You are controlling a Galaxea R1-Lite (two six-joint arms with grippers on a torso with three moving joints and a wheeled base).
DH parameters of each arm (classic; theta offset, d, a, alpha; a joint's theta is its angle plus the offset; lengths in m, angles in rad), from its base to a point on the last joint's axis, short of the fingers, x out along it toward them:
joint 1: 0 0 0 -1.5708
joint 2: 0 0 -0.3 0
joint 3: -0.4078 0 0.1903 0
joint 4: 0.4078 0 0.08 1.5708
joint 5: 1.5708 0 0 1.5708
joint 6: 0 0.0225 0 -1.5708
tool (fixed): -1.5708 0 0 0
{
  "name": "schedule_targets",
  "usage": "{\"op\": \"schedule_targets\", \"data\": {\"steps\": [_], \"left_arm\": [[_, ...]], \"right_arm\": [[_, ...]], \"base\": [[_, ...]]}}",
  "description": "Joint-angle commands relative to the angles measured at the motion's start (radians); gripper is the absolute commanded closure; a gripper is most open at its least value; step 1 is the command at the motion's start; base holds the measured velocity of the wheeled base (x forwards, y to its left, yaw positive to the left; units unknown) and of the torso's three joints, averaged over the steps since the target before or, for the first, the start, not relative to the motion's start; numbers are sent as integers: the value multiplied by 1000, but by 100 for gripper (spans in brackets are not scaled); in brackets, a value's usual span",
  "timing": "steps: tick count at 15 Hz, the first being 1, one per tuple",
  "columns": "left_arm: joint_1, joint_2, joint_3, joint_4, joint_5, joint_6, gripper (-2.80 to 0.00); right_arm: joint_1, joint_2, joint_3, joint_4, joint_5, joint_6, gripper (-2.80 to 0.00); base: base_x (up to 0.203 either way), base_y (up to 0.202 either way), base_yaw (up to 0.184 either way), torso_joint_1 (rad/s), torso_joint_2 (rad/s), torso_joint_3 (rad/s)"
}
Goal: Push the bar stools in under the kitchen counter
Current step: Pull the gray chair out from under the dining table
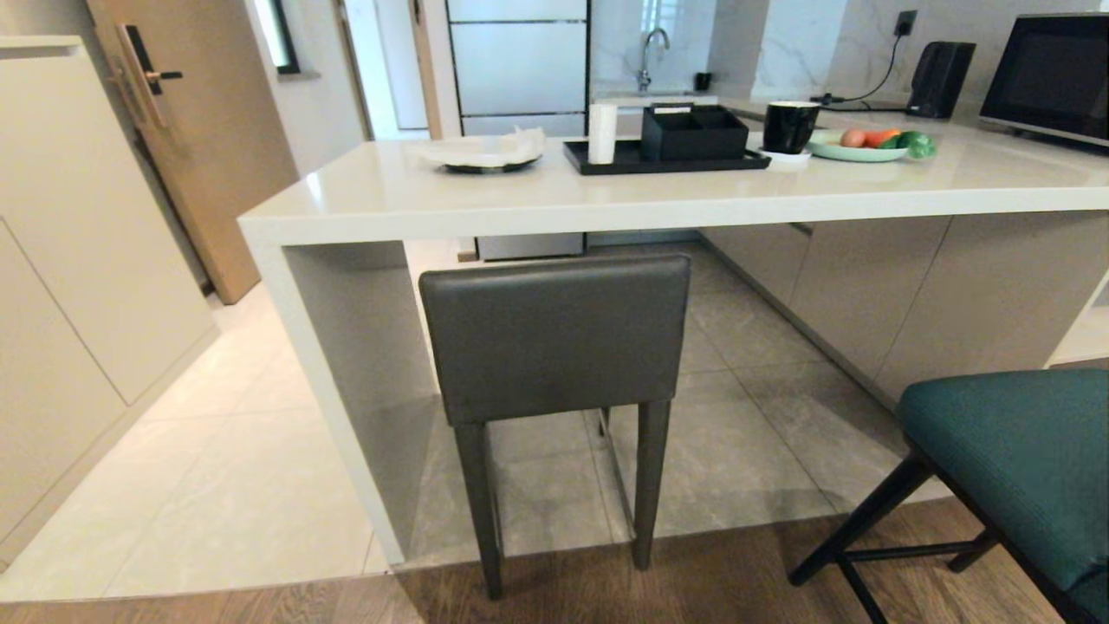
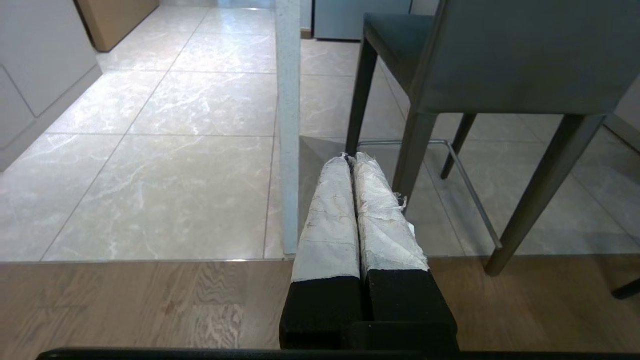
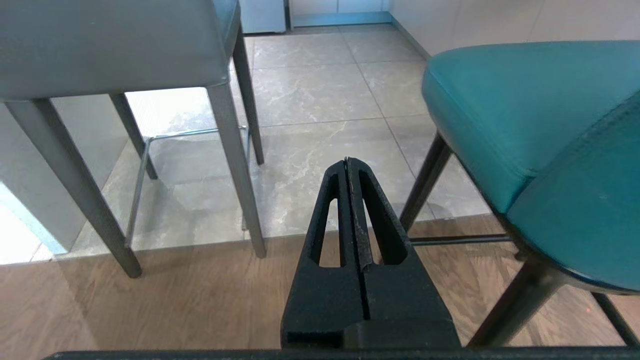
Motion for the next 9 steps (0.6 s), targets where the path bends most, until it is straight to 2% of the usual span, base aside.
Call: {"op": "schedule_targets", "data": {"steps": [1, 4, 5, 9], "left_arm": [[0, 0, 2, 0, 0, -1, 0], [1, 1, 0, 1, 0, 0, 0], [1, 2, 2, 1, 0, 0, 0], [1, 0, 2, 1, 0, 0, 0]], "right_arm": [[0, 1, 0, 0, 0, 0, 0], [0, 1, 0, 0, 0, 0, 0], [0, 1, 0, 0, 0, -2, 0], [0, 1, 0, 0, 0, -2, 0]], "base": [[0, 0, 0, 0, 0, 0], [0, 0, 0, 0, 0, 0], [103, -3, -2, -7, -7, 5], [190, 0, 1, 0, 4, 2]]}}
